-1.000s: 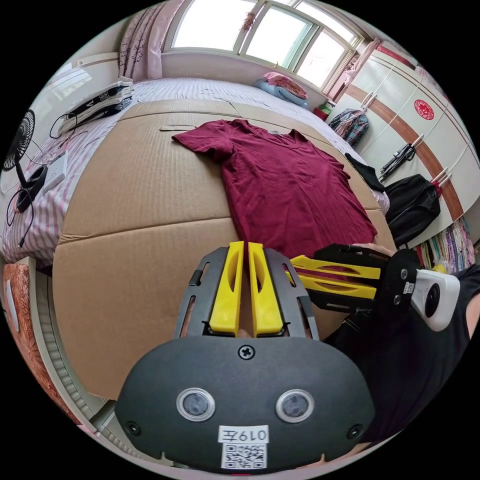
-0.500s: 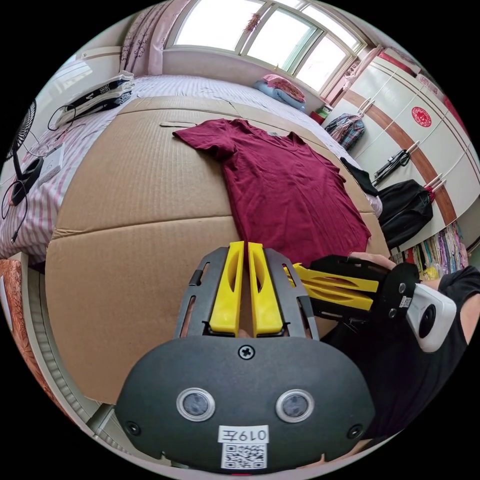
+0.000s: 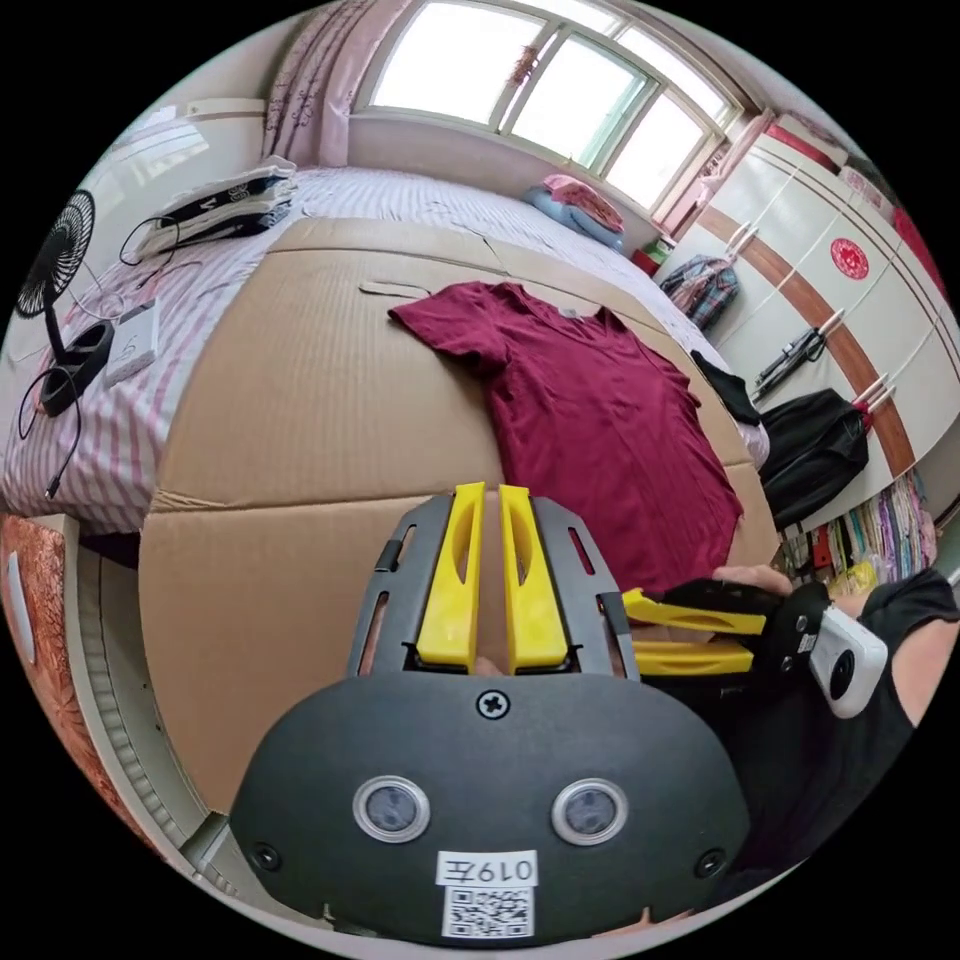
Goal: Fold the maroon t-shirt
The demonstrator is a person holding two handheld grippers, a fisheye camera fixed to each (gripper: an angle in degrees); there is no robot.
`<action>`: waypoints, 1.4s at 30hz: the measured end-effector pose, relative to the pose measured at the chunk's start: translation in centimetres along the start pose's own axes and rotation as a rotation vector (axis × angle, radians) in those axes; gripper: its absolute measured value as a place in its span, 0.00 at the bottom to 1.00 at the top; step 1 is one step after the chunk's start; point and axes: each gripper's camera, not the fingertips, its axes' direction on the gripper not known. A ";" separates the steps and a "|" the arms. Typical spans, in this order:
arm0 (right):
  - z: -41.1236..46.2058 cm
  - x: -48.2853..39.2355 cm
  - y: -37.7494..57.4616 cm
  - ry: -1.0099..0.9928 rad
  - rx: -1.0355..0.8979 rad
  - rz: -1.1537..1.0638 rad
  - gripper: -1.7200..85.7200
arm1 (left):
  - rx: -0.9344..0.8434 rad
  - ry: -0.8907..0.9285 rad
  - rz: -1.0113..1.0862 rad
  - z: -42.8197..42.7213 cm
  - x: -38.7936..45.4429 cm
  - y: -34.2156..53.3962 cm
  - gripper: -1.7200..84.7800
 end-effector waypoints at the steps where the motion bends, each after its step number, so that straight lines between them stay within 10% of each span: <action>1: -0.6 1.1 -0.2 -0.052 0.030 0.035 0.11 | 0.017 0.002 -0.008 0.0 -0.5 -0.8 0.05; 16: 14.4 10.7 -12.6 0.502 -0.309 0.087 0.12 | -0.063 -0.135 -0.036 14.5 -3.4 -17.7 0.10; 26: 18.7 15.4 -16.8 0.433 -0.445 0.084 0.10 | -0.142 -0.201 0.050 17.9 -0.5 -15.6 0.05; 42: 2.6 24.2 -15.5 0.213 -0.105 0.172 0.12 | -0.144 -0.273 0.078 18.1 1.7 -11.2 0.04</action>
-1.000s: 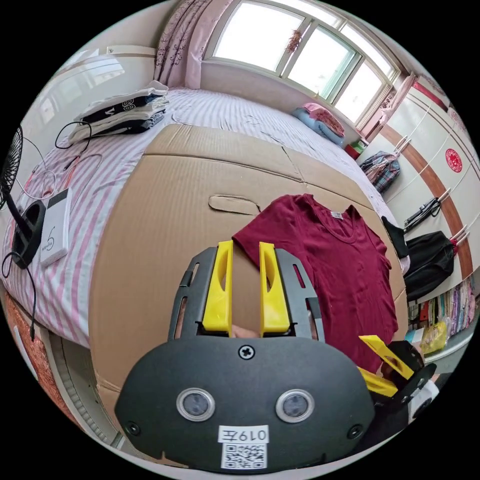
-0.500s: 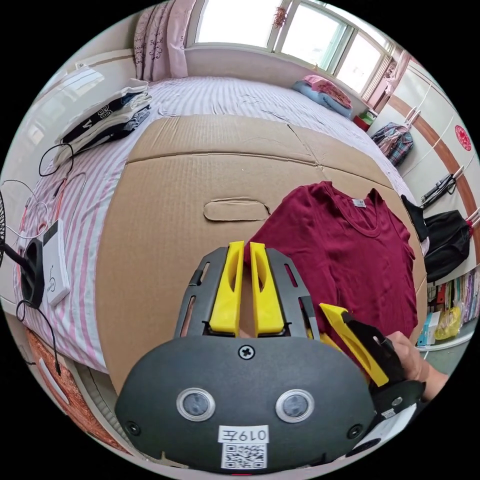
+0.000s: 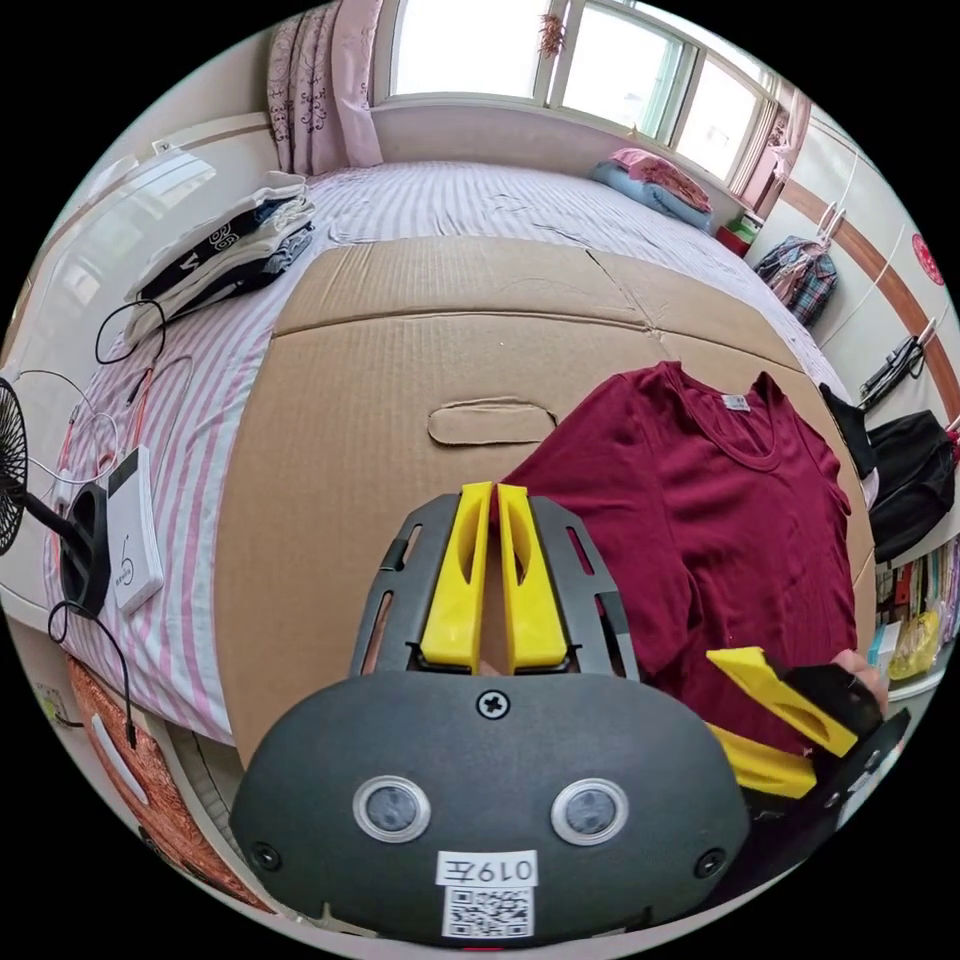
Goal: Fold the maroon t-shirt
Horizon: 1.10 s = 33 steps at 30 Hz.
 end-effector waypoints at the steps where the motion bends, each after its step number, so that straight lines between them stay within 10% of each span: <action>1: -1.6 2.6 0.7 -0.049 0.022 0.025 0.12 | -0.004 0.001 0.000 -0.1 -0.1 0.1 0.04; 14: 1.0 46.1 8.0 -0.667 -0.013 0.582 0.02 | 0.300 0.241 0.385 -0.7 6.3 -5.3 0.07; 33: 6.8 65.6 8.7 -1.083 -0.047 0.910 0.14 | -0.029 0.406 0.470 15.1 9.7 -17.0 0.06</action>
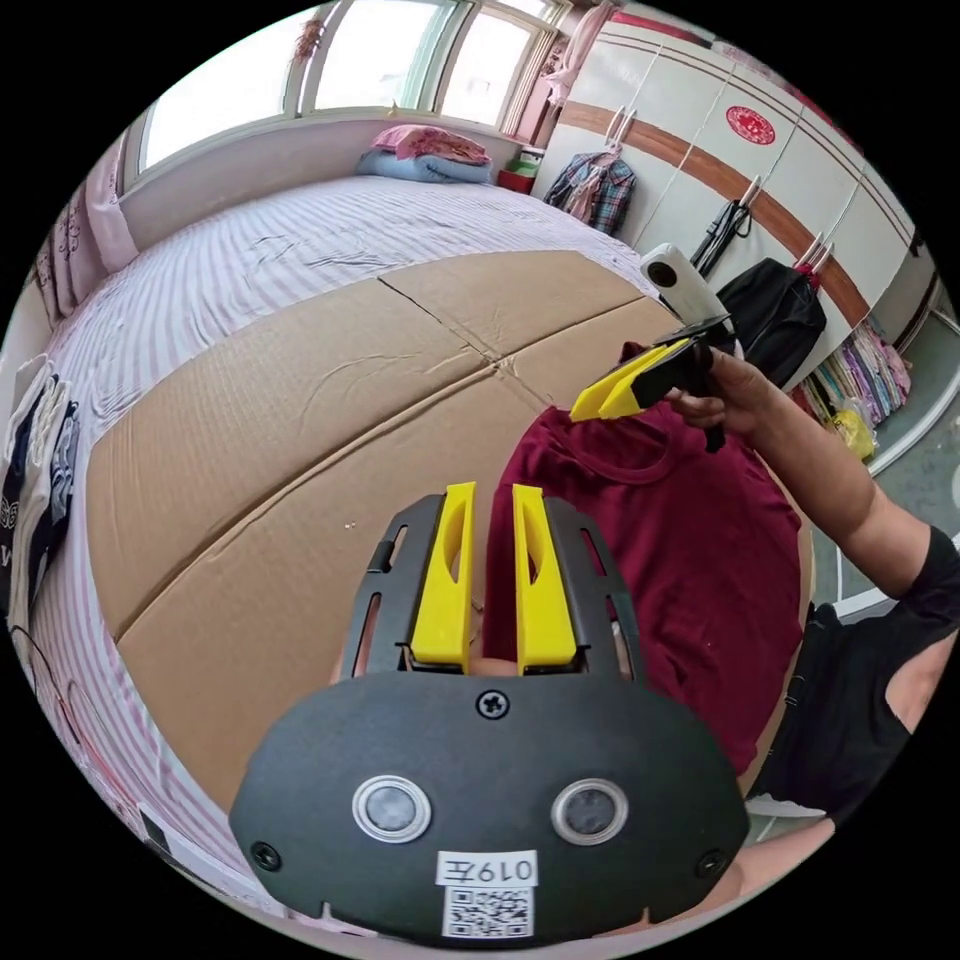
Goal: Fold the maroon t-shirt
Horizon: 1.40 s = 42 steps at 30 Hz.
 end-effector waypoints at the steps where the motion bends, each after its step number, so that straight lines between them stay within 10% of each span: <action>1: -0.7 -0.2 -0.4 0.017 0.009 0.002 0.13 | -0.001 0.001 -0.011 0.3 -0.3 -0.2 0.07; 42: -5.9 -9.0 -4.2 -0.008 0.063 0.082 0.02 | -0.114 0.019 -0.075 7.4 -1.6 -0.1 0.03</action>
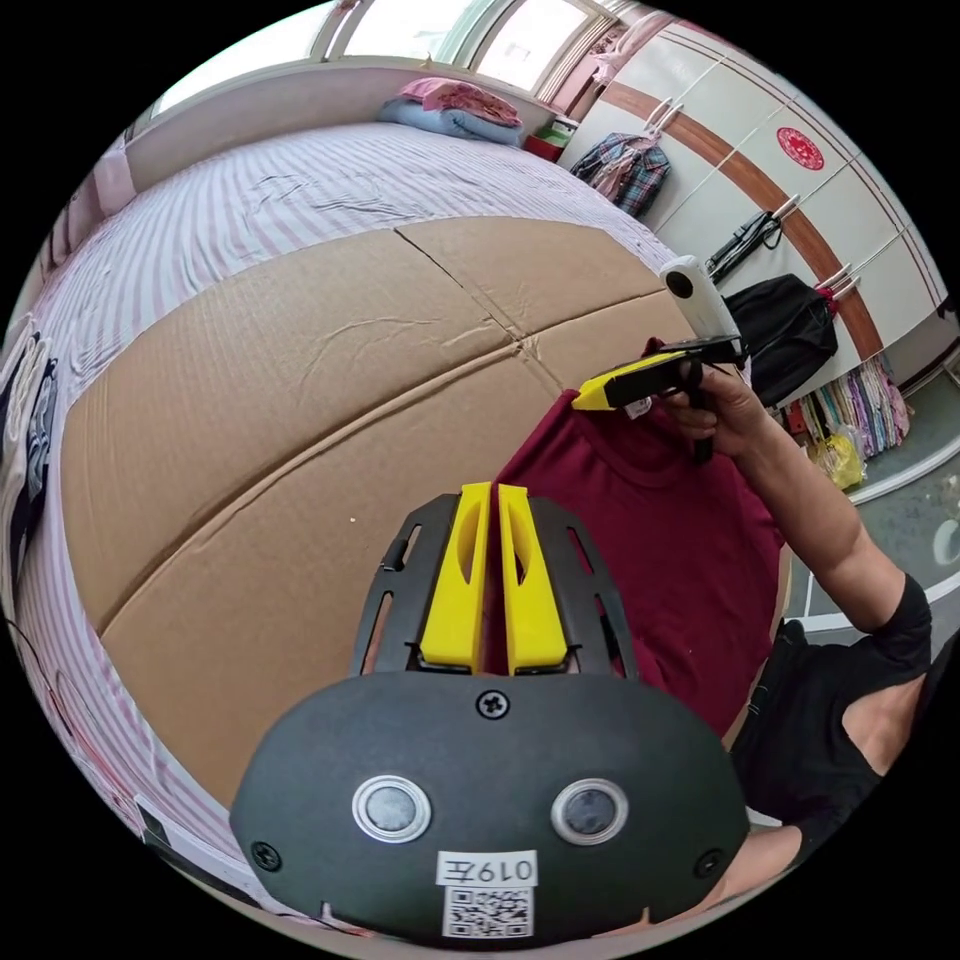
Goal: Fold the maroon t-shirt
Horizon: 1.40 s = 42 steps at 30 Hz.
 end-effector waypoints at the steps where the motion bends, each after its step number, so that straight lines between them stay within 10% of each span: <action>1: 0.4 -0.3 0.1 -0.005 -0.005 -0.006 0.02 | 0.002 -0.004 -0.006 0.1 0.1 0.1 0.03; 42: 1.0 -9.7 11.2 0.164 0.061 -0.154 0.01 | -0.013 -0.085 -0.087 -7.0 -1.0 3.6 0.03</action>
